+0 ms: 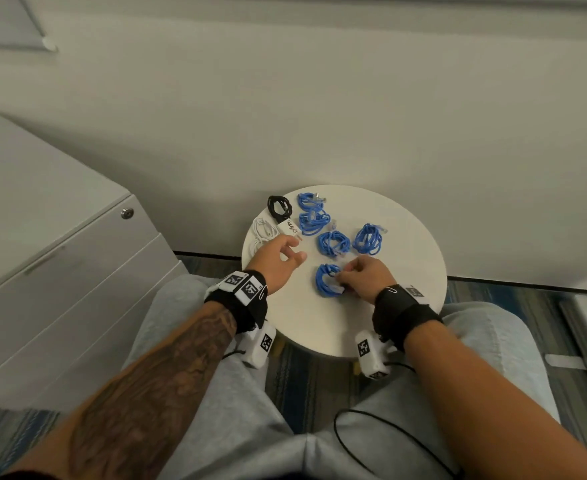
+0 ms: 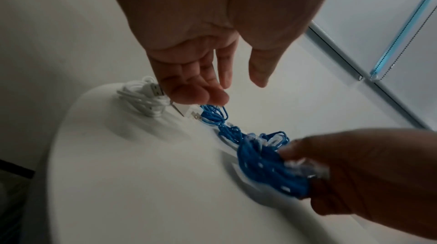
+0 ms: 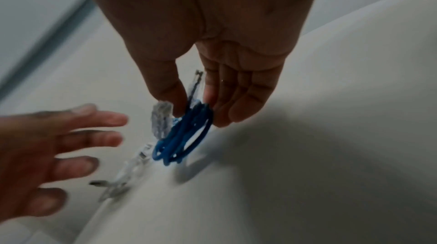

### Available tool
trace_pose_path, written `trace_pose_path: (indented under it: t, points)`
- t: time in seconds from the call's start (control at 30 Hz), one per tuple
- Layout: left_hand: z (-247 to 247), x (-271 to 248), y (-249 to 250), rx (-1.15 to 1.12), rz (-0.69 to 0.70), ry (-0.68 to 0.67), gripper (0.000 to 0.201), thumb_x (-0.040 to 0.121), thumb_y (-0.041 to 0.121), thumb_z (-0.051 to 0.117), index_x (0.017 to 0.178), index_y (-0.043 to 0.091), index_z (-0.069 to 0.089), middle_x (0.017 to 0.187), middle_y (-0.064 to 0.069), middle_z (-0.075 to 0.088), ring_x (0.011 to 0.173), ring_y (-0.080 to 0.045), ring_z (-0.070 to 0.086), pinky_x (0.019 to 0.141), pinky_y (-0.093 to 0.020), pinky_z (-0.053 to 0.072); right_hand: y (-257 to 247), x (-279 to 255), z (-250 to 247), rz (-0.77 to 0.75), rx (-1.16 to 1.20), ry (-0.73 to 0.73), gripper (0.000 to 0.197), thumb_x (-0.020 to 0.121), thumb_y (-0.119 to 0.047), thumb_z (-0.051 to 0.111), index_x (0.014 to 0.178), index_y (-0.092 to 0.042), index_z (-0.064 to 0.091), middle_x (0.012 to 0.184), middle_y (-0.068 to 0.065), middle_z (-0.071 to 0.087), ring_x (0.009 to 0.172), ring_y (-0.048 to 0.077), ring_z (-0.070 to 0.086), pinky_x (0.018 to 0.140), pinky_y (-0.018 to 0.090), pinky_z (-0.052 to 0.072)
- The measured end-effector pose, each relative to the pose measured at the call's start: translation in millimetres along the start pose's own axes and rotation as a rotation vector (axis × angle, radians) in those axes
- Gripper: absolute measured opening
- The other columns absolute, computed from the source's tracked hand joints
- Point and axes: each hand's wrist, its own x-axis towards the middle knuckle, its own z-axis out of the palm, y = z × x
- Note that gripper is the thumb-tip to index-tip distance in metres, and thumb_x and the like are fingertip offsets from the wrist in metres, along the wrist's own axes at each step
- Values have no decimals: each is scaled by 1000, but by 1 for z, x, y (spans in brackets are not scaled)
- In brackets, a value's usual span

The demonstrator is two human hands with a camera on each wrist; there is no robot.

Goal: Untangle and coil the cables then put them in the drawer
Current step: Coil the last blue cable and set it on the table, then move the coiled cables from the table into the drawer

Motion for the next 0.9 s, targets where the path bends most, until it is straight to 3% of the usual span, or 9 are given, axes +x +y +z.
trace_pose_path:
  t: [0.1, 0.2, 0.3, 0.37, 0.5, 0.63, 0.73, 0.83, 0.9]
  points:
    - [-7, -8, 4, 43, -24, -6, 24, 91, 31, 66, 112, 21, 60, 101, 2, 63, 77, -15, 59, 85, -36, 53, 4, 1, -1, 29, -43, 10, 30, 80, -37, 79, 91, -14, 63, 92, 9, 71, 89, 28, 68, 83, 44, 58]
    - [-22, -18, 9, 53, -10, -1, 16, 90, 33, 66, 104, 26, 62, 99, 5, 64, 79, -15, 60, 80, -31, 51, 2, -8, -6, -6, -72, 61, 34, 84, -46, 74, 92, -14, 62, 86, 4, 65, 79, 23, 60, 71, 35, 49]
    - [-50, -33, 14, -3, 28, 72, 16, 91, 29, 65, 106, 22, 65, 98, 6, 66, 78, -12, 61, 70, -21, 46, -4, -22, -14, -152, -114, 232, 28, 89, -44, 67, 87, -18, 58, 84, 1, 60, 74, 20, 56, 63, 31, 39]
    - [-76, -47, 12, -34, 62, 146, 18, 93, 25, 64, 109, 17, 66, 98, 3, 66, 78, -11, 61, 69, -21, 46, -16, -33, -11, -281, -112, 269, 20, 91, -39, 65, 93, -20, 59, 87, -1, 60, 78, 19, 56, 67, 32, 43]
    - [-134, -82, -20, -116, 57, 379, 10, 93, 20, 63, 102, 18, 67, 83, 5, 65, 67, -3, 61, 61, -17, 45, -36, -61, 26, -534, -183, -8, 13, 94, -33, 63, 104, -28, 58, 86, -4, 60, 77, 11, 56, 68, 25, 45]
    - [-197, -126, -68, -94, -17, 663, 11, 93, 20, 62, 103, 20, 68, 91, 2, 68, 76, -15, 61, 68, -21, 49, -42, -80, 86, -703, -378, -300, 13, 94, -33, 61, 107, -32, 60, 90, -11, 63, 83, 7, 59, 77, 25, 48]
    - [-239, -159, -102, -66, -97, 910, 12, 92, 16, 62, 102, 17, 67, 98, -1, 67, 74, -5, 56, 66, -6, 42, -37, -80, 125, -735, -510, -444, 11, 93, -30, 61, 104, -31, 60, 88, -11, 66, 78, 8, 62, 70, 11, 41]
    - [-267, -188, -131, -77, -138, 1106, 16, 91, 13, 60, 104, 20, 65, 105, -8, 63, 79, -9, 55, 79, -19, 49, -29, -72, 154, -724, -680, -514, 13, 94, -33, 55, 104, -26, 60, 93, -6, 66, 82, 15, 61, 72, 18, 42]
    - [-280, -206, -146, -49, -147, 1225, 19, 91, 13, 59, 109, 18, 63, 106, -3, 55, 76, -7, 52, 78, -18, 49, -25, -67, 169, -686, -754, -555, 15, 96, -31, 54, 106, -23, 61, 96, -6, 63, 84, 15, 58, 76, 21, 42]
